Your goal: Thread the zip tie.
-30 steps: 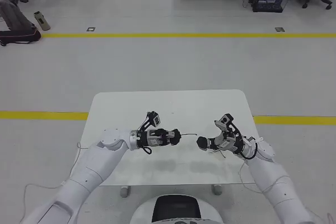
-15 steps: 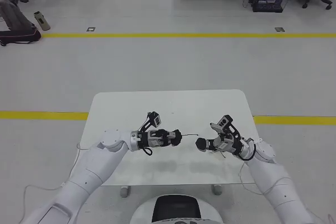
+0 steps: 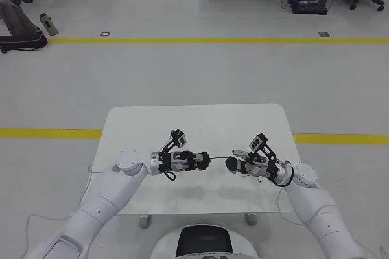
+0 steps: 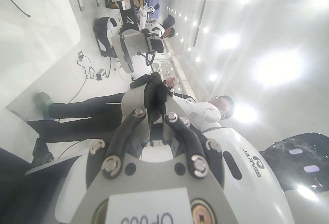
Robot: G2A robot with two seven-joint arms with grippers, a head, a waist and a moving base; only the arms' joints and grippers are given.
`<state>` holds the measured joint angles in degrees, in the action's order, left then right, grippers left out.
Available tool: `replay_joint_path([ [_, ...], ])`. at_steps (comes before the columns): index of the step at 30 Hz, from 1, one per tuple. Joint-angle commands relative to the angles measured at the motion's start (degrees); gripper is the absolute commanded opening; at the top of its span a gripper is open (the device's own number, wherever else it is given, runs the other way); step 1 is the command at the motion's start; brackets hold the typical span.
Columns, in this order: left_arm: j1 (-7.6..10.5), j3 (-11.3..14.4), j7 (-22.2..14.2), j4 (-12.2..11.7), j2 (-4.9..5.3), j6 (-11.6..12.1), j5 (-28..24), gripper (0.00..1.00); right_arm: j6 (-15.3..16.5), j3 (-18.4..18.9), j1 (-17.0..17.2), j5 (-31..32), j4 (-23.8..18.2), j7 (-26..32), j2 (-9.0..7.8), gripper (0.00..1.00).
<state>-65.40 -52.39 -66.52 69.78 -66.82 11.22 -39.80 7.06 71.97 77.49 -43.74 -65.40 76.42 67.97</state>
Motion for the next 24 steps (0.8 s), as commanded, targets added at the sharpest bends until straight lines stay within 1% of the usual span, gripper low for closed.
replay_joint_path([
  [1,0.0,0.0,0.0,0.0,0.0,0.0,0.0,0.0,0.3,-0.3,-0.3,0.2,0.3,-0.1,0.04,0.38],
  [5,0.0,0.0,0.0,0.0,0.0,0.0,0.0,0.0,0.9,-1.0,-0.7,0.5,1.0,-0.1,0.11,0.37],
  [15,0.0,0.0,0.0,0.0,0.0,0.0,0.0,0.0,2.1,-2.1,-2.0,0.1,3.0,-0.6,0.33,0.26],
  [17,0.0,0.0,0.0,0.0,0.0,0.0,0.0,0.0,2.2,-2.3,-2.3,0.0,3.3,-0.3,0.37,0.23],
  [19,0.0,0.0,0.0,0.0,0.0,0.0,0.0,0.0,2.3,-2.5,-2.5,-0.1,3.5,0.0,0.38,0.23],
  [24,0.0,0.0,0.0,0.0,0.0,0.0,0.0,0.0,2.8,-2.8,-3.0,-0.6,4.1,0.8,0.45,0.17],
])
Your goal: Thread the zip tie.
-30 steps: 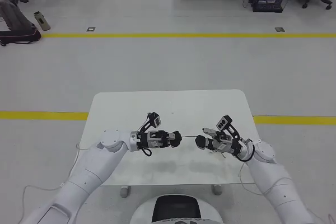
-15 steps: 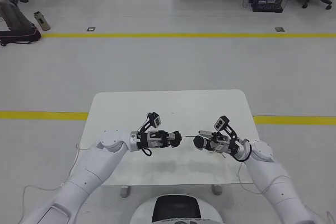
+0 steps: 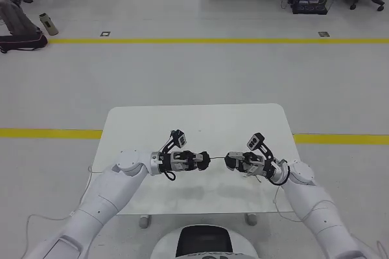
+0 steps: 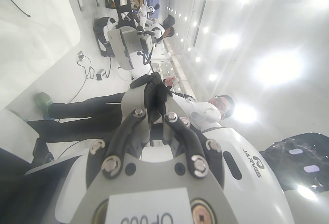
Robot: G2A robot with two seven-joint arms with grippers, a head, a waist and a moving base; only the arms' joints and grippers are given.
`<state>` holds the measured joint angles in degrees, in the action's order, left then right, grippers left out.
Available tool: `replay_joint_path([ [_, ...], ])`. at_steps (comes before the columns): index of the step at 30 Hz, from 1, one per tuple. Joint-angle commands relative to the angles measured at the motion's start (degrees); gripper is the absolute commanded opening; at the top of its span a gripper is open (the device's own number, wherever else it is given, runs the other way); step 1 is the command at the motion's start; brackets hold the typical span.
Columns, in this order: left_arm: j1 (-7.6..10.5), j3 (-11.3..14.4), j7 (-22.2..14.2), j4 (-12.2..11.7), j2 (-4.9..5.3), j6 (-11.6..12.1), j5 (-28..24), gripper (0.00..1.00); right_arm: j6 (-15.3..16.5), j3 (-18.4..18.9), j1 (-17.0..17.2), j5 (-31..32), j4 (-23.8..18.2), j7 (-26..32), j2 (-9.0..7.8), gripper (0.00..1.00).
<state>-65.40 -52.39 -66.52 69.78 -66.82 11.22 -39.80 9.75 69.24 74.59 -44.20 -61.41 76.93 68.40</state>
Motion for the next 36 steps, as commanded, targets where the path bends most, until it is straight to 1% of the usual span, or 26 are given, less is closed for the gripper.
replay_joint_path([
  [1,0.0,0.0,0.0,0.0,0.0,0.0,0.0,0.0,0.2,-0.1,-0.2,-0.2,0.3,0.4,0.02,0.17],
  [9,0.0,0.0,0.0,0.0,0.0,0.0,0.0,0.0,0.9,-0.3,-0.5,-0.4,0.9,2.1,-0.08,0.18],
  [13,0.0,0.0,0.0,0.0,0.0,0.0,0.0,0.0,1.2,-0.2,-0.5,-0.5,0.9,2.7,-0.18,0.16],
  [19,0.0,0.0,0.0,0.0,0.0,0.0,0.0,0.0,1.6,0.0,-0.2,-1.0,0.7,2.7,-0.29,0.16],
  [22,0.0,0.0,0.0,0.0,0.0,0.0,0.0,0.0,1.7,0.0,-0.2,-1.2,0.8,2.6,-0.31,0.18],
  [28,0.0,0.0,0.0,0.0,0.0,0.0,0.0,0.0,2.0,-0.3,-0.5,-1.4,1.0,2.3,-0.26,0.19],
  [34,0.0,0.0,0.0,0.0,0.0,0.0,0.0,0.0,2.4,-0.5,-0.7,-1.6,1.3,2.1,-0.22,0.15],
  [36,0.0,0.0,0.0,0.0,0.0,0.0,0.0,0.0,2.5,-0.5,-0.8,-1.6,1.4,2.1,-0.22,0.15],
])
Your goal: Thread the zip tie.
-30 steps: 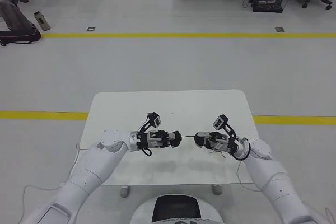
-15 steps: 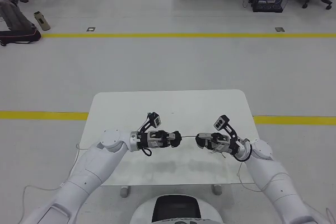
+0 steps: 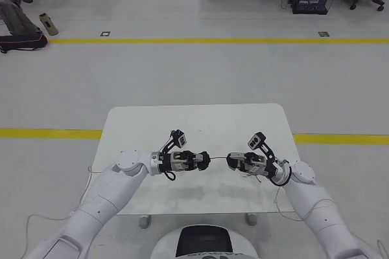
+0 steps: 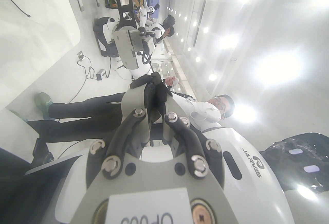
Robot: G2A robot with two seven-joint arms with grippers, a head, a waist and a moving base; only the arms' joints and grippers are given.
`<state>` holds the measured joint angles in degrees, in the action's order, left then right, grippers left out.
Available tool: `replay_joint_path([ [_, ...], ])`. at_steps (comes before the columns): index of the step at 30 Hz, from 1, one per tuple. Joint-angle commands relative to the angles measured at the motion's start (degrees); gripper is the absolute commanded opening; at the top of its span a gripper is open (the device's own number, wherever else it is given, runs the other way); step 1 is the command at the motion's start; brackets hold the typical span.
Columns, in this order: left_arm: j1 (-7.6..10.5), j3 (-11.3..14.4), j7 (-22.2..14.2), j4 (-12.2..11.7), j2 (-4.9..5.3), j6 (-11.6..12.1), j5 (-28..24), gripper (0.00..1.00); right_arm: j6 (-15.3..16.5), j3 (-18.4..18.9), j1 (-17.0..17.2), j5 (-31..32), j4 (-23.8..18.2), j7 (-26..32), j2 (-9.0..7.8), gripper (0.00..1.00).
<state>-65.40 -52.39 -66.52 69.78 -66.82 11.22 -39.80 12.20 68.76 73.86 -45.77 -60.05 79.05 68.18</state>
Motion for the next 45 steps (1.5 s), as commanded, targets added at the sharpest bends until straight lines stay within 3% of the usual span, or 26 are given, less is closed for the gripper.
replay_joint_path([
  [1,0.0,0.0,0.0,0.0,0.0,0.0,0.0,0.0,0.1,0.0,0.0,0.0,0.1,0.0,0.0,0.15],
  [13,0.0,0.0,0.0,0.0,0.0,0.0,0.0,0.0,0.4,-0.6,-0.5,-0.2,0.7,0.4,0.08,0.15],
  [26,0.0,0.0,0.0,0.0,0.0,0.0,0.0,0.0,0.5,-1.0,-0.9,0.0,1.0,0.4,0.12,0.0],
  [32,0.0,0.0,0.0,0.0,0.0,0.0,0.0,0.0,0.5,-1.2,-1.0,0.2,1.0,0.3,0.09,0.0],
  [33,0.0,0.0,0.0,0.0,0.0,0.0,0.0,0.31,0.5,-1.2,-1.0,0.2,0.9,0.2,0.09,0.0],
  [34,0.0,0.0,0.0,0.0,0.0,0.0,0.0,1.0,0.6,-1.2,-0.9,0.1,0.9,0.1,0.1,0.0],
  [45,0.0,0.0,0.0,0.0,0.0,0.0,0.0,1.0,1.4,0.0,-0.2,-3.1,1.1,-1.5,0.15,0.0],
])
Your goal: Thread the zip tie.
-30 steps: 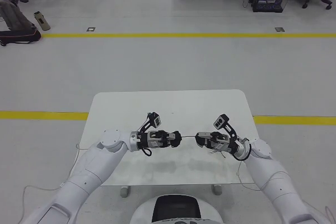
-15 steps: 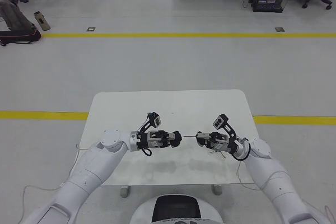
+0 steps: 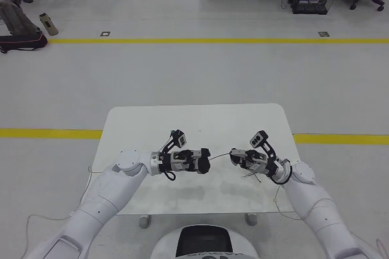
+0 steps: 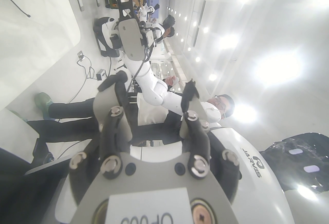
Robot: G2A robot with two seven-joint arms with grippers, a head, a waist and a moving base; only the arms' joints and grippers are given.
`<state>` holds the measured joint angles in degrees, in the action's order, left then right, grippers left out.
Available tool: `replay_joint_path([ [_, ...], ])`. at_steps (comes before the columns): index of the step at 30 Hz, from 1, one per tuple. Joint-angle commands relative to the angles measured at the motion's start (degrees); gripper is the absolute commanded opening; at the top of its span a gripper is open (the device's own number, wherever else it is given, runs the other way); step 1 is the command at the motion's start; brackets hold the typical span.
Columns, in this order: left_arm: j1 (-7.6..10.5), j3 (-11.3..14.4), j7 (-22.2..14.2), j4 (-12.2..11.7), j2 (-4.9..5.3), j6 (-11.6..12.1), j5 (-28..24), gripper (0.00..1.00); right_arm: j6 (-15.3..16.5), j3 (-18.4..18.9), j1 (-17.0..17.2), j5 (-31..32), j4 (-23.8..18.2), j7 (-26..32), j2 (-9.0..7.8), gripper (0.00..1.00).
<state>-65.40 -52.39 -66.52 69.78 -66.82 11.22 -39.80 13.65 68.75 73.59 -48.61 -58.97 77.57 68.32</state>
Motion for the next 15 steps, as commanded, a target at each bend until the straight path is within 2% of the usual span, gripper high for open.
replay_joint_path([
  [1,0.0,0.0,0.0,0.0,0.0,0.0,0.0,1.0,-0.2,0.0,0.1,-0.6,0.0,0.3,0.04,0.0],
  [10,0.0,0.0,0.0,0.0,0.0,0.0,0.0,1.0,-0.2,0.1,0.1,-1.0,0.0,0.5,0.05,0.0],
  [15,0.18,1.1,3.2,1.8,-0.23,-0.7,1.3,1.0,-0.3,0.3,1.6,-2.0,-2.9,-1.0,0.09,0.0],
])
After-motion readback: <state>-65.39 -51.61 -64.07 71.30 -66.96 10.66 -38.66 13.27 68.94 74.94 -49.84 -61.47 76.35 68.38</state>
